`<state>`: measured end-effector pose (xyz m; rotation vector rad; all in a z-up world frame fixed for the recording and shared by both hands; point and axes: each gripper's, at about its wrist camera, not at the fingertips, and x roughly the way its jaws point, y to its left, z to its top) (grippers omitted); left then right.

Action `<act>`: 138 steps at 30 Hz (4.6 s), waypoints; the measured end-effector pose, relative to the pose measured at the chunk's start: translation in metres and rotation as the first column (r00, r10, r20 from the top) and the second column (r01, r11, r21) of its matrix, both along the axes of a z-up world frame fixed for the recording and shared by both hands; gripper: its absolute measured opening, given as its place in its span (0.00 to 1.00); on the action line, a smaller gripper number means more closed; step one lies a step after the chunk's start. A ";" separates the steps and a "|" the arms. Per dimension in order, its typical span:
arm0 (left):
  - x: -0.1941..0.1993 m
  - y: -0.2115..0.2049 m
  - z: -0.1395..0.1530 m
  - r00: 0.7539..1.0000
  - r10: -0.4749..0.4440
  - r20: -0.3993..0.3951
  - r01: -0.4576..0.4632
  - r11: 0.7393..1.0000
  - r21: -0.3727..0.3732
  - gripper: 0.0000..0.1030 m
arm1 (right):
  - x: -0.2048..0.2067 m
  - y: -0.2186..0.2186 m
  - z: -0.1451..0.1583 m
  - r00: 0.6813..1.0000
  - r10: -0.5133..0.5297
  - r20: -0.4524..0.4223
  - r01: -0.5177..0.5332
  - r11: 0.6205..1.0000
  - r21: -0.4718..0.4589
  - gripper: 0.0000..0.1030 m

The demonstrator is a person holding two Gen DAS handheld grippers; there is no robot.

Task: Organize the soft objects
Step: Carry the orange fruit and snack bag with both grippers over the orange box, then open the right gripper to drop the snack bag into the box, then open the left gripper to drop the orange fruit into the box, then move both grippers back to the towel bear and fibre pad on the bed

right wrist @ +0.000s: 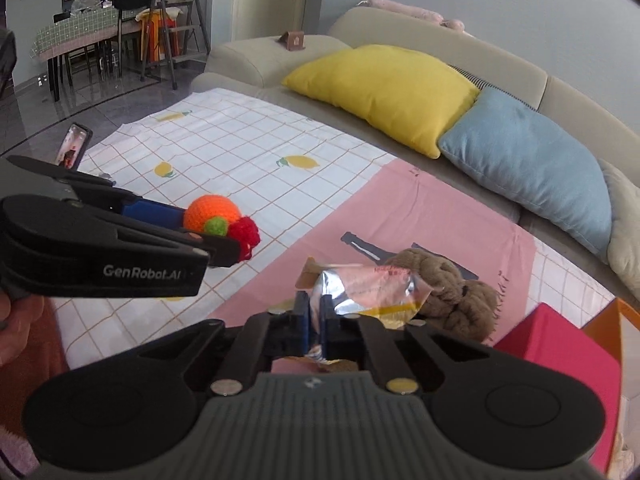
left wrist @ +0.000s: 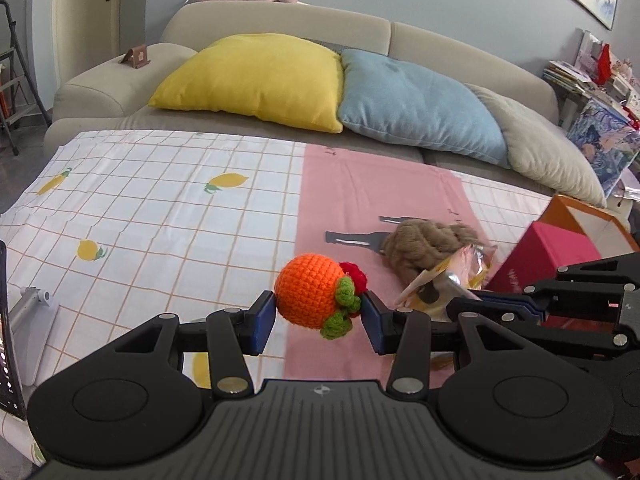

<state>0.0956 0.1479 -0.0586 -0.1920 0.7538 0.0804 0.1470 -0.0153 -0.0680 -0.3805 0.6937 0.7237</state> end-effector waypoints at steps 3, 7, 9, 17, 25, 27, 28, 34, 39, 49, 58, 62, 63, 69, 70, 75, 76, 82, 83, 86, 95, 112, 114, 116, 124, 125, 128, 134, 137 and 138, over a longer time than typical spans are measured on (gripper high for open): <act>-0.008 -0.013 0.011 0.999 -0.031 0.010 0.031 0.999 -0.013 0.51 | -0.012 -0.016 0.010 1.000 -0.005 0.010 0.005 1.000 0.015 0.00; -0.020 -0.034 0.024 0.997 -0.077 0.014 0.077 0.997 -0.007 0.51 | -0.029 -0.039 0.023 1.000 -0.011 0.010 0.010 0.999 0.050 0.00; -0.026 -0.044 0.029 0.995 -0.102 0.016 0.102 0.995 -0.003 0.51 | -0.039 -0.052 0.026 1.000 -0.016 0.012 0.015 0.998 0.059 0.00; -0.043 -0.085 0.048 0.979 -0.202 0.011 0.202 0.979 -0.018 0.51 | -0.071 -0.113 0.042 0.997 -0.079 0.012 0.077 0.992 0.102 0.00; -0.036 -0.125 0.074 0.948 -0.316 0.050 0.317 0.948 -0.014 0.51 | -0.089 -0.180 0.074 0.983 -0.179 0.039 0.169 0.967 0.193 0.00; -0.030 -0.138 0.080 0.934 -0.351 0.060 0.352 0.936 -0.007 0.51 | -0.089 -0.195 0.083 0.978 -0.200 0.059 0.183 0.960 0.214 0.00; -0.026 -0.145 0.083 0.926 -0.372 0.066 0.373 0.928 0.000 0.51 | -0.088 -0.202 0.087 0.976 -0.208 0.070 0.188 0.957 0.219 0.00; -0.001 -0.194 0.098 0.861 -0.498 0.101 0.498 0.867 0.028 0.51 | -0.066 -0.245 0.098 0.956 -0.256 0.143 0.231 0.958 0.168 0.00; 0.028 -0.238 0.099 0.805 -0.588 0.073 0.584 0.808 0.076 0.51 | -0.030 -0.277 0.087 0.954 -0.247 0.169 0.237 0.968 0.077 0.00; 0.094 -0.308 0.068 0.720 -0.689 -0.080 0.693 0.711 0.117 0.51 | 0.056 -0.305 0.037 0.983 -0.112 0.146 0.138 0.973 -0.185 0.00; 0.132 -0.333 0.039 0.702 -0.686 -0.191 0.711 0.689 0.138 0.51 | 0.109 -0.304 0.005 0.973 -0.067 0.221 0.127 0.955 -0.268 0.00; 0.141 -0.336 0.033 0.704 -0.676 -0.218 0.707 0.695 0.128 0.51 | 0.125 -0.299 -0.011 0.965 -0.023 0.260 0.108 0.942 -0.318 0.00; 0.142 -0.336 0.031 0.704 -0.674 -0.222 0.706 0.696 0.128 0.51 | 0.129 -0.298 -0.016 0.965 -0.018 0.261 0.109 0.936 -0.336 0.00; 0.150 -0.338 0.024 0.696 -0.674 -0.249 0.714 0.687 0.135 0.51 | 0.142 -0.306 -0.033 0.981 -0.073 0.177 0.137 0.916 -0.378 0.00; 0.151 -0.338 0.022 0.696 -0.672 -0.253 0.714 0.687 0.136 0.51 | 0.142 -0.308 -0.035 0.982 -0.090 0.167 0.148 0.913 -0.381 0.00; 0.155 -0.339 0.016 0.700 -0.662 -0.268 0.708 0.693 0.139 0.51 | 0.140 -0.313 -0.043 0.970 -0.169 0.175 0.229 0.881 -0.415 0.04; 0.155 -0.339 0.016 0.699 -0.662 -0.270 0.709 0.691 0.142 0.51 | 0.138 -0.315 -0.042 0.967 -0.183 0.174 0.240 0.883 -0.403 0.13; 0.152 -0.345 0.013 0.673 -0.680 -0.291 0.736 0.656 0.168 0.51 | 0.121 -0.338 -0.014 0.941 -0.322 0.105 0.338 0.916 -0.216 0.40; 0.152 -0.347 0.010 0.664 -0.683 -0.305 0.744 0.645 0.175 0.51 | 0.117 -0.340 -0.010 0.934 -0.345 0.093 0.357 0.915 -0.186 0.42; 0.151 -0.351 0.002 0.642 -0.681 -0.352 0.761 0.622 0.185 0.51 | 0.104 -0.347 0.000 0.910 -0.412 0.053 0.415 0.905 -0.098 0.49; 0.149 -0.353 -0.005 0.640 -0.659 -0.394 0.757 0.627 0.181 0.54 | 0.066 -0.341 0.000 0.879 -0.473 -0.058 0.474 0.881 -0.009 0.50; 0.077 -0.300 0.055 0.713 -0.684 -0.151 0.700 0.689 0.186 0.60 | 0.027 -0.310 0.014 0.840 -0.521 -0.149 0.529 0.849 0.014 0.71; 0.064 -0.290 0.061 0.719 -0.687 -0.110 0.693 0.695 0.188 0.60 | 0.019 -0.304 0.017 0.835 -0.527 -0.156 0.537 0.843 0.025 0.71; 0.051 -0.278 0.067 0.725 -0.686 -0.066 0.684 0.705 0.189 0.60 | 0.010 -0.298 0.021 0.827 -0.536 -0.170 0.550 0.834 0.045 0.71; 0.011 -0.233 0.075 0.801 -0.598 0.017 0.588 0.792 0.161 0.60 | -0.019 -0.265 0.037 0.821 -0.530 -0.212 0.560 0.820 0.121 0.72; 0.007 -0.228 0.074 0.812 -0.583 0.015 0.573 0.802 0.171 0.60 | -0.022 -0.260 0.039 0.823 -0.526 -0.214 0.558 0.820 0.129 0.72; -0.003 -0.211 0.068 0.840 -0.543 0.003 0.533 0.825 0.189 0.60 | -0.030 -0.245 0.042 0.820 -0.524 -0.228 0.562 0.813 0.153 0.74; -0.020 -0.168 0.051 0.898 -0.439 -0.022 0.438 0.890 0.123 0.60 | -0.041 -0.208 0.039 0.822 -0.510 -0.256 0.555 0.817 0.157 0.75; -0.025 -0.148 0.042 0.926 -0.377 -0.031 0.378 0.922 0.078 0.60 | -0.047 -0.189 0.032 0.822 -0.515 -0.242 0.553 0.823 0.128 0.75; -0.026 -0.143 0.039 0.933 -0.357 -0.035 0.359 0.931 0.064 0.60 | -0.049 -0.183 0.029 0.824 -0.513 -0.241 0.549 0.828 0.115 0.75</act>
